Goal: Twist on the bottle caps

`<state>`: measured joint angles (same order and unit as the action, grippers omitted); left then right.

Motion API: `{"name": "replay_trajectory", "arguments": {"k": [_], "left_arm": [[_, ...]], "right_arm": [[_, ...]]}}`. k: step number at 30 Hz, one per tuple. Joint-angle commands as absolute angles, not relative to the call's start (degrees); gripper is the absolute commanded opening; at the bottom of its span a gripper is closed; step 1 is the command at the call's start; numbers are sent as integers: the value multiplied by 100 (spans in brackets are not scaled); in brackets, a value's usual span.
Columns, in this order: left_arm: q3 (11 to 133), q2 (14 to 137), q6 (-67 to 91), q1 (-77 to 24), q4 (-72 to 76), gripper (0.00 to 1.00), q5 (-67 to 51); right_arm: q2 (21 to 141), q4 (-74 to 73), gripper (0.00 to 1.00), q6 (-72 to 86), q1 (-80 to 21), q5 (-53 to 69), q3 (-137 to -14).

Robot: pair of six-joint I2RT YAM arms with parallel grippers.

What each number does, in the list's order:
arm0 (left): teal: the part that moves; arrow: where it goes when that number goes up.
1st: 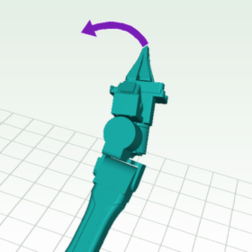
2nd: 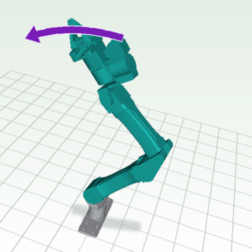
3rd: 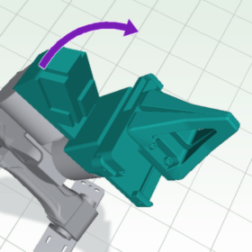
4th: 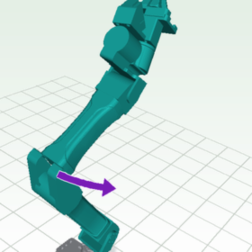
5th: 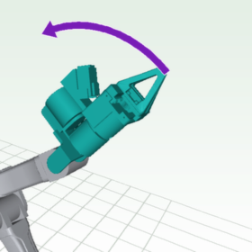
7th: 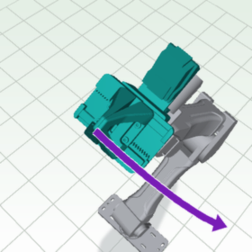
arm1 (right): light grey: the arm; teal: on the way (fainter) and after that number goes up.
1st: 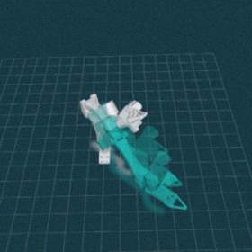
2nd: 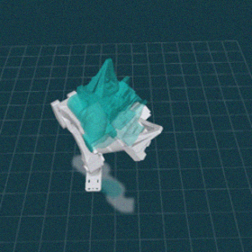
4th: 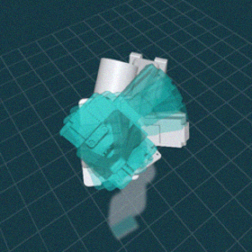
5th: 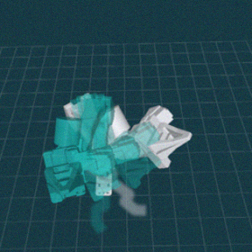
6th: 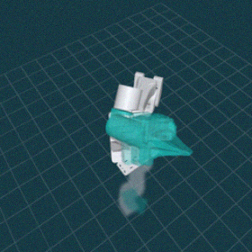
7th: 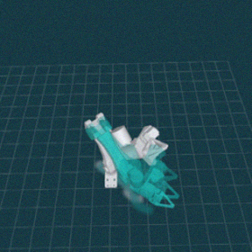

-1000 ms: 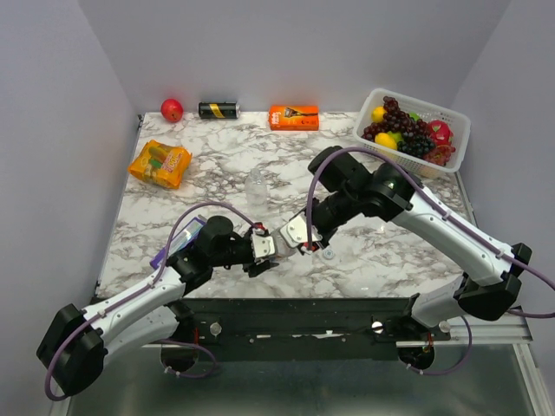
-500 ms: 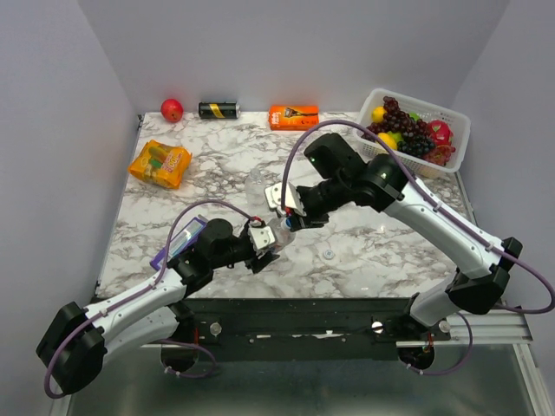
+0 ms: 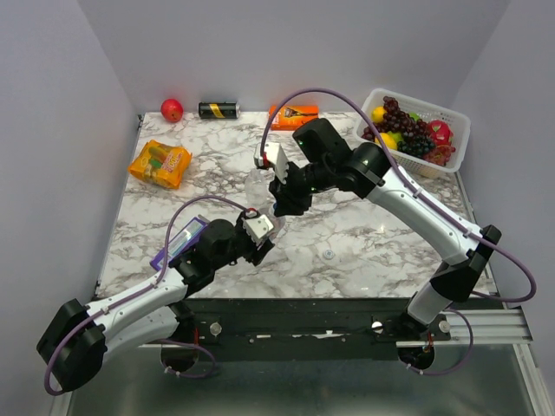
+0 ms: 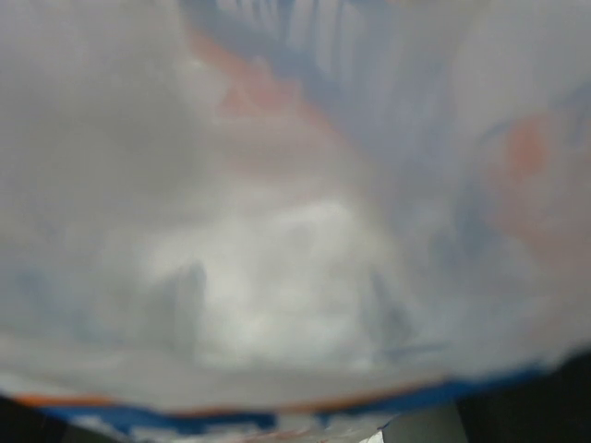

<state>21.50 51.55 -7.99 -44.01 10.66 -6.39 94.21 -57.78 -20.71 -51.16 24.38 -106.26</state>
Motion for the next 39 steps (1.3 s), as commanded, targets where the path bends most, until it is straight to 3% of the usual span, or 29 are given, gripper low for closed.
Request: {"name": "replay_trajectory", "arguments": {"k": [1, 7, 11, 16, 23, 26, 30, 33, 39], "left_arm": [[2584, 4957, -457, -4430, 2576, 0, -290], [2584, 4913, -492, -4403, 2033, 0, -1097], [2461, 4852, -825, -4377, 1495, 0, -2002], [2206, 4895, -1370, -4359, 1030, 0, -2872], [2267, 5001, -2056, -4333, 378, 0, -3173], [2364, 5027, -2110, -4324, 97, 0, -3051], [2242, 4721, -1638, -4324, 105, 0, -2464], [2180, 4449, -1311, -4324, 132, 0, -2119], [2496, 4579, -765, -4289, 228, 0, -1643]], "right_arm": [[9765, -6451, 23, -1318, -5221, 2707, -10512], [9607, -6627, 19, -2590, -5229, 2892, -10748], [9195, -6908, 18, -4493, -5221, 2838, -10925], [7835, -6479, 18, -6455, -5230, 3190, -9944], [6857, -6109, 18, -8144, -5186, 3058, -8344], [6793, -6003, 18, -8053, -5168, 2884, -8157], [7320, -5846, 18, -7288, -4047, 3348, -8008], [8119, -5581, 18, -6812, -3299, 3489, -7954], [9570, -4827, 21, -6250, -2988, 3059, -7577]]}}
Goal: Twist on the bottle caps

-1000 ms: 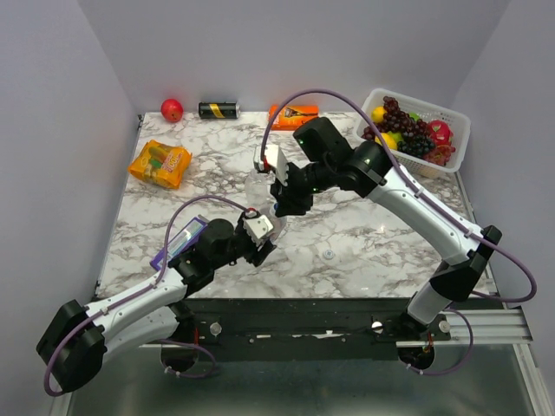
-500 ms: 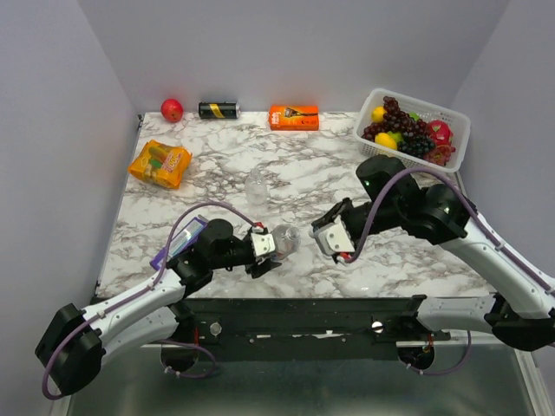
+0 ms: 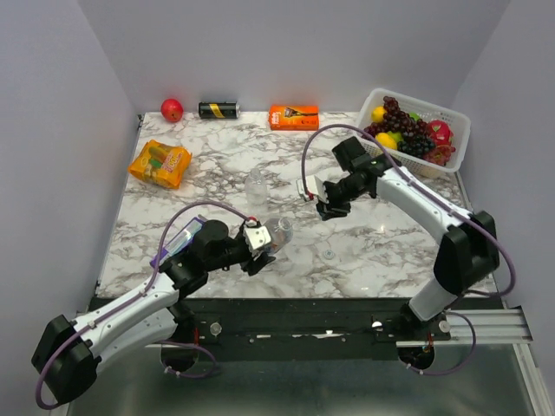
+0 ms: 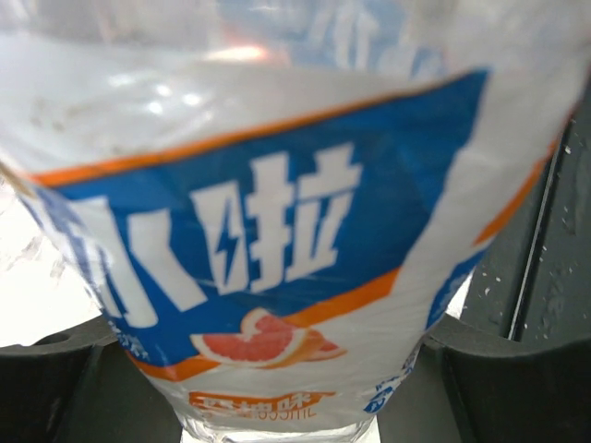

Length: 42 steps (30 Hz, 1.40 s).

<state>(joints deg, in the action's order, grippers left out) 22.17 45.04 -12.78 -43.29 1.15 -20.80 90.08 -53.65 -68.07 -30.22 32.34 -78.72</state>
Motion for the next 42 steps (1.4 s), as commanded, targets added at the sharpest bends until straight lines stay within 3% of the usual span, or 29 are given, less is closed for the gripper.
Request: {"name": "replay_trajectory", "arguments": {"k": [1, 10, 15, 20, 27, 32, 36, 42], "left_arm": [[2566, 4614, -712, -4280, 263, 0, -1635], [2865, 4623, -615, -4087, 159, 0, -1389], [2900, 4474, -615, -4043, 9, 0, -1415], [2909, 4386, -694, -3999, -141, 0, -1476], [2909, 4280, -589, -3867, -26, 0, -1520], [2883, 4280, -571, -3841, -26, 0, -1538], [2874, 4324, -598, -3815, -26, 0, -1564], [2856, 4377, -563, -3771, 114, 0, -1626]], "right_arm": [[9728, -4642, 21, -6214, -2988, 3006, -7550], [10573, -3964, 32, -6082, -2883, 2654, -7269], [10740, -3622, 52, -5880, -2839, 2611, -7040], [10330, -3594, 66, -5791, -2821, 2698, -6996], [8967, -4341, 66, -7117, -2812, 3366, -6250], [8570, -4703, 67, -8453, -3005, 3086, -5407], [8490, -4237, 69, -8710, -3339, 2821, -4852], [8947, -4131, 68, -8341, -3463, 2909, -5203]]}}
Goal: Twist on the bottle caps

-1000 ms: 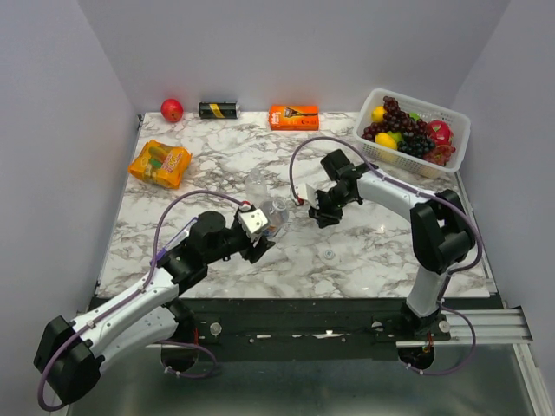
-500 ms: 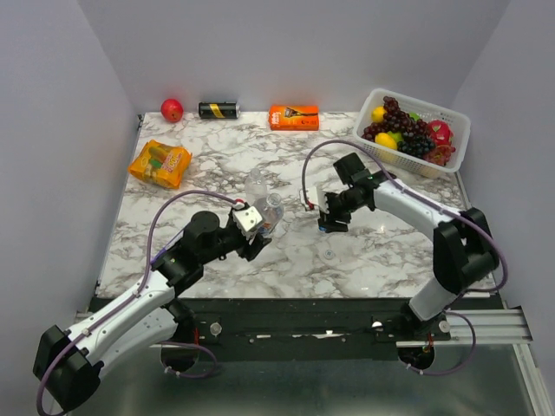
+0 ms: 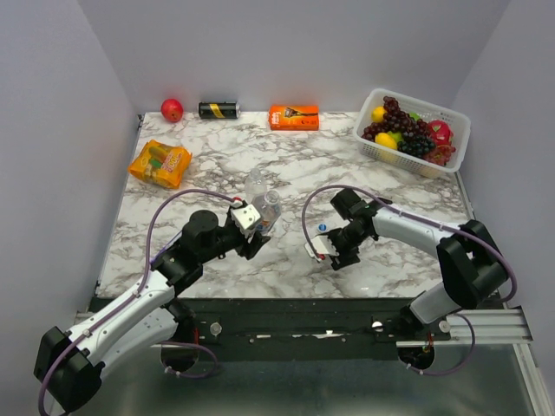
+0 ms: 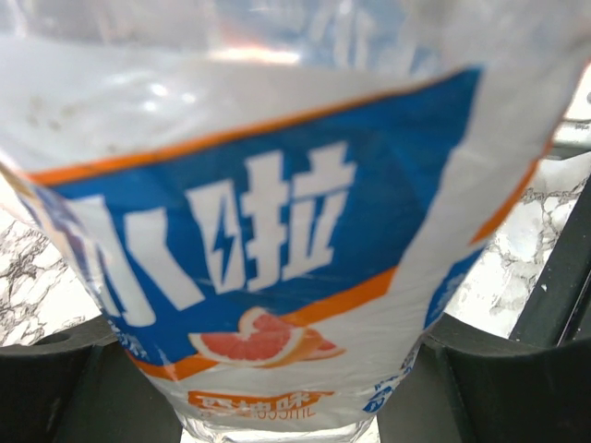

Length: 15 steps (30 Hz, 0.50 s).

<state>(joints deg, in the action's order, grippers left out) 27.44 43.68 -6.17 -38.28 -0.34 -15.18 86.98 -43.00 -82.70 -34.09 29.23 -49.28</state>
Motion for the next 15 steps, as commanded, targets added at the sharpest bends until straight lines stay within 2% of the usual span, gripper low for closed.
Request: {"name": "replay_trajectory", "arguments": {"k": [1, 8, 15], "left_arm": [[2848, 4368, -554, -3771, 106, 0, -1626], [2813, 4377, -554, -3753, 105, 0, -1661], [2733, 4377, -554, -3744, 149, 0, -1688]], "right_arm": [[9008, -4122, 68, -8315, -3463, 2918, -5238], [9281, -4192, 61, -8165, -3533, 2944, -5475], [9422, -4350, 47, -8139, -3595, 2945, -5563]]}}
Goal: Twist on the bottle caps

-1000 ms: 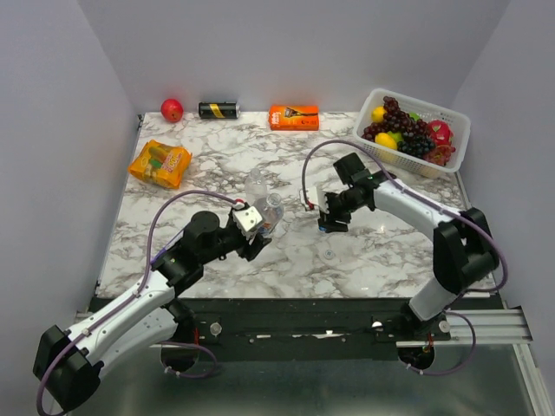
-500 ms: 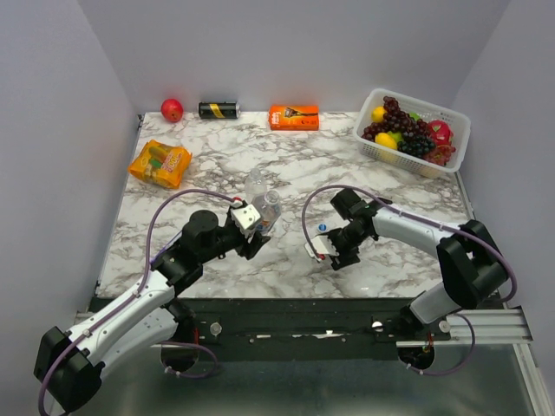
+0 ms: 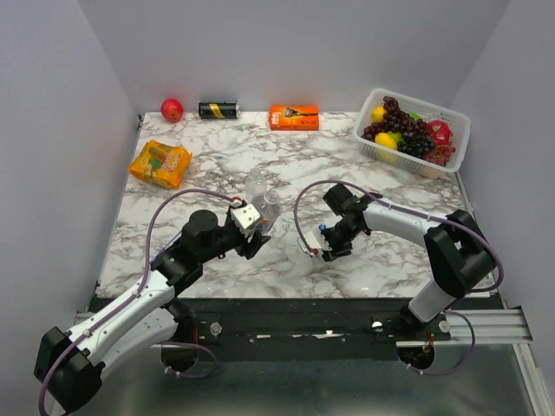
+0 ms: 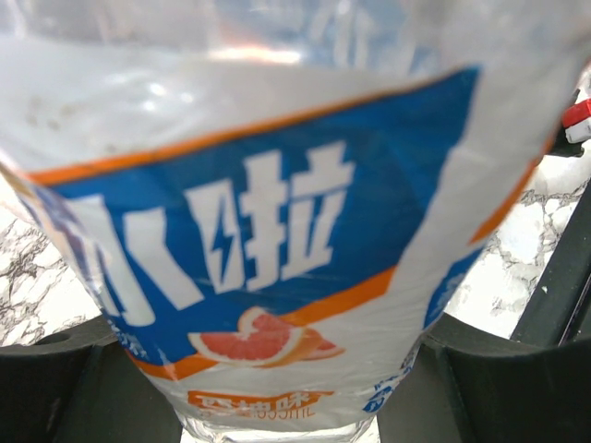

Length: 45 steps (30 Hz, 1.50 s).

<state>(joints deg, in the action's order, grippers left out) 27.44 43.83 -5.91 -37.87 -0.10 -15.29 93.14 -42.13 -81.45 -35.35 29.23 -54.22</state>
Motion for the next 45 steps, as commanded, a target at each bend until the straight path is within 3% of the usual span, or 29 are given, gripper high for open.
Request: {"name": "replay_trajectory", "arguments": {"k": [1, 12, 18, 22, 26, 31, 37, 45], "left_arm": [[2725, 4386, -554, -3744, 167, 0, -1688], [2663, 4386, -554, -3727, 211, 0, -1714], [2646, 4377, -632, -3718, 211, 0, -1784], [2505, 4403, -817, -3727, 360, 0, -2116], [2180, 4579, -1500, -3735, 659, 0, -2872], [2267, 5228, -2433, -3770, 608, 0, -3497], [2785, 5888, -3075, -3779, 291, 0, -3981], [3129, 6038, -3269, -3814, 97, 0, -4060]], "right_arm": [[9431, -4368, 47, -8147, -3603, 2936, -5572], [9536, -4359, 46, -8253, -3621, 2707, -5572], [9326, -4324, 34, -8113, -3621, 2637, -5590], [8457, -4577, 29, -7656, -3612, 2742, -5625], [7281, -5281, 25, -7016, -3621, 3260, -6395], [6689, -5765, 24, -6768, -3708, 3718, -7381], [7109, -6160, 24, -7110, -4165, 3656, -8672], [7515, -6714, 24, -7883, -4640, 3577, -9018]]}}
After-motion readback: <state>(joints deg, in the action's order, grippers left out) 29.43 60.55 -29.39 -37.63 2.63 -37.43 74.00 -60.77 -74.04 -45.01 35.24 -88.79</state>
